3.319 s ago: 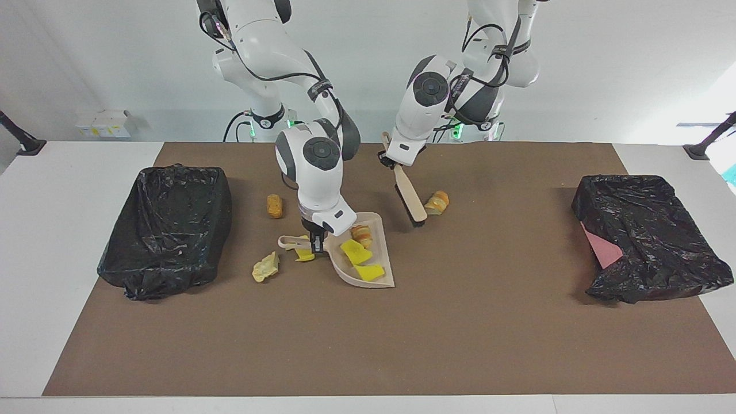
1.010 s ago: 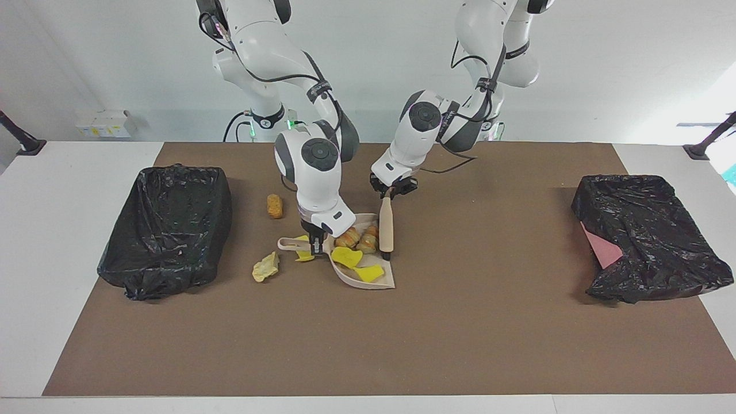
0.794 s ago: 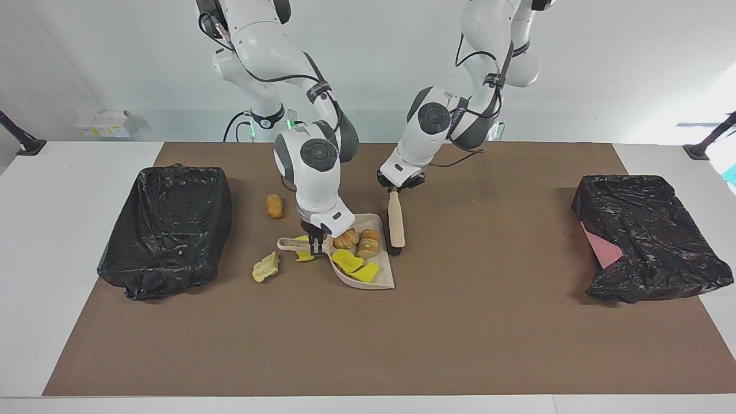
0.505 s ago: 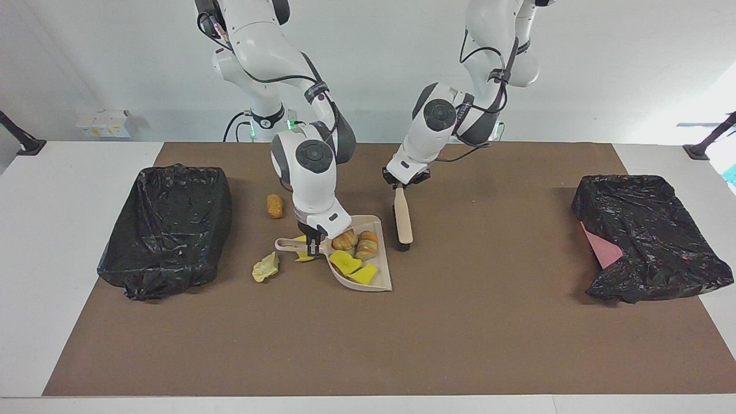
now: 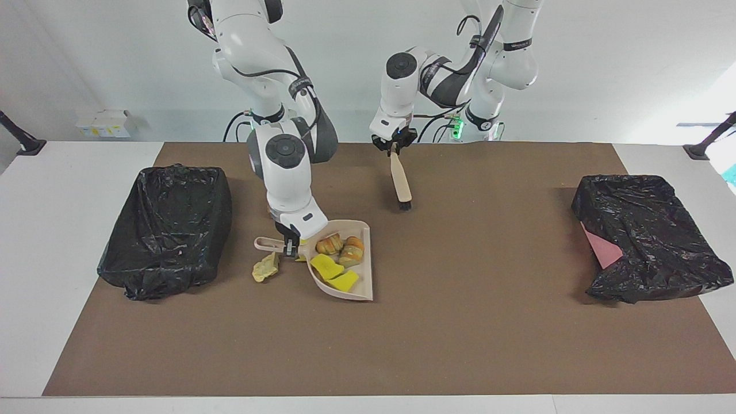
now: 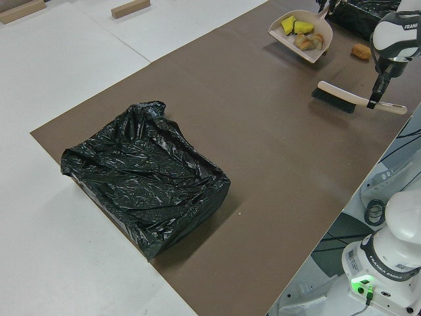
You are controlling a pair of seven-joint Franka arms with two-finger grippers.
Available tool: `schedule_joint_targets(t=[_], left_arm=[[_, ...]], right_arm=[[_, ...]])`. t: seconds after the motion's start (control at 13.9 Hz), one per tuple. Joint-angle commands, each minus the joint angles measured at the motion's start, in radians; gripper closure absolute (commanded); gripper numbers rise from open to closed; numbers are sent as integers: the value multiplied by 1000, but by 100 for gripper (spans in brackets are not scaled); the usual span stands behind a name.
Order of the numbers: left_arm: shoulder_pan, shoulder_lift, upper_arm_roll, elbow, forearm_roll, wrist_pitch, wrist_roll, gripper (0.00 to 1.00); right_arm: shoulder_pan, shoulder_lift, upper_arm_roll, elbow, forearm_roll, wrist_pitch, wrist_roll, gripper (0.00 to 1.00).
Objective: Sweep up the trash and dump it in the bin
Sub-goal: 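Carry the loaded dustpan to the black bag with the right gripper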
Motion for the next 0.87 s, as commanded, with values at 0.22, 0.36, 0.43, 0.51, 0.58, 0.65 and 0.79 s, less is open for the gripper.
schedule_joint_targets(t=[0.22, 0.36, 0.43, 0.51, 0.58, 0.65, 0.79], left_arm=[[-42, -49, 13, -123, 17, 144, -8, 100], [-32, -32, 15, -111, 15, 143, -4, 1], [-24, -24, 16, -92, 15, 140, 0, 0], [-4, -12, 19, -62, 15, 129, 14, 0], [31, 0, 19, -37, 15, 118, 47, 0], [65, 8, 19, -16, 15, 112, 89, 0], [138, 33, 19, 32, 15, 98, 181, 0]], right_arm=[[-198, -134, 11, -25, 61, -124, -214, 100], [-255, -183, 10, -50, 62, -128, -263, 100], [-292, -211, 10, -71, 62, -128, -304, 100], [-326, -235, 10, -91, 62, -137, -341, 100], [-364, -265, 10, -106, 62, -147, -381, 100], [-411, -286, 10, -126, 62, -148, -441, 100], [-504, -300, 8, -134, 67, -145, -617, 100]])
